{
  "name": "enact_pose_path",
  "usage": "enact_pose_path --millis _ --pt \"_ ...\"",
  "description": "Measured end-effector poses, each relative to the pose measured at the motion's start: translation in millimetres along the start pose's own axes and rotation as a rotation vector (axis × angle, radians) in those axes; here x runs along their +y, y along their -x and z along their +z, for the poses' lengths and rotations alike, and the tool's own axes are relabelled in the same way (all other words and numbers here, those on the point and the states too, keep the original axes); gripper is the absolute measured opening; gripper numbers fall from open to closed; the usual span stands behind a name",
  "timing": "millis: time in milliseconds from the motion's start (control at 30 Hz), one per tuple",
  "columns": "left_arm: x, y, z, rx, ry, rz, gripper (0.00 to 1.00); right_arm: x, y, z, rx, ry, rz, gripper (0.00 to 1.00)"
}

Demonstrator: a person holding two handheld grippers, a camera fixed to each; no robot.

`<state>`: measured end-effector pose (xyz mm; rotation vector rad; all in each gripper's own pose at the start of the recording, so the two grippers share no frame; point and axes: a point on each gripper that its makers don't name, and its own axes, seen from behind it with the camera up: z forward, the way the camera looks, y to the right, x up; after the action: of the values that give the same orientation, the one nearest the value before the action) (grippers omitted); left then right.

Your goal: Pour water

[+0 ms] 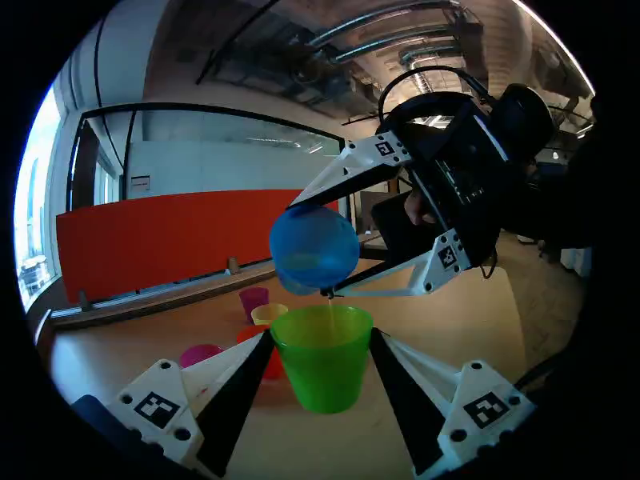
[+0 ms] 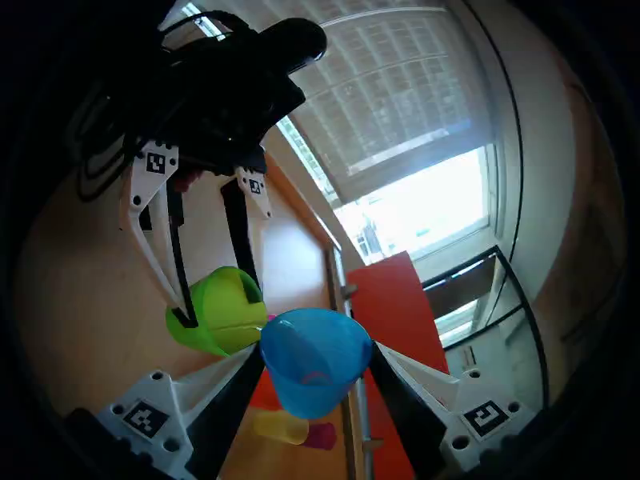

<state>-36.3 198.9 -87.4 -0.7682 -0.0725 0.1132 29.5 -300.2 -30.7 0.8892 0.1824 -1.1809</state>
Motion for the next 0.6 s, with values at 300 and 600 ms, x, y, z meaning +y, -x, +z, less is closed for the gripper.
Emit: enact_pose_path --millis 300,600 --pt "-0.2 1.3 0.5 0.0 -0.002 0.002 0.87 2.6 -0.3 -0.5 -0.004 0.005 -0.028 0.93" --pt "0.2 -0.3 0.7 0.002 -0.001 0.003 0.87 3.8 -1.1 -1.2 -0.001 0.008 -0.037 0.93"
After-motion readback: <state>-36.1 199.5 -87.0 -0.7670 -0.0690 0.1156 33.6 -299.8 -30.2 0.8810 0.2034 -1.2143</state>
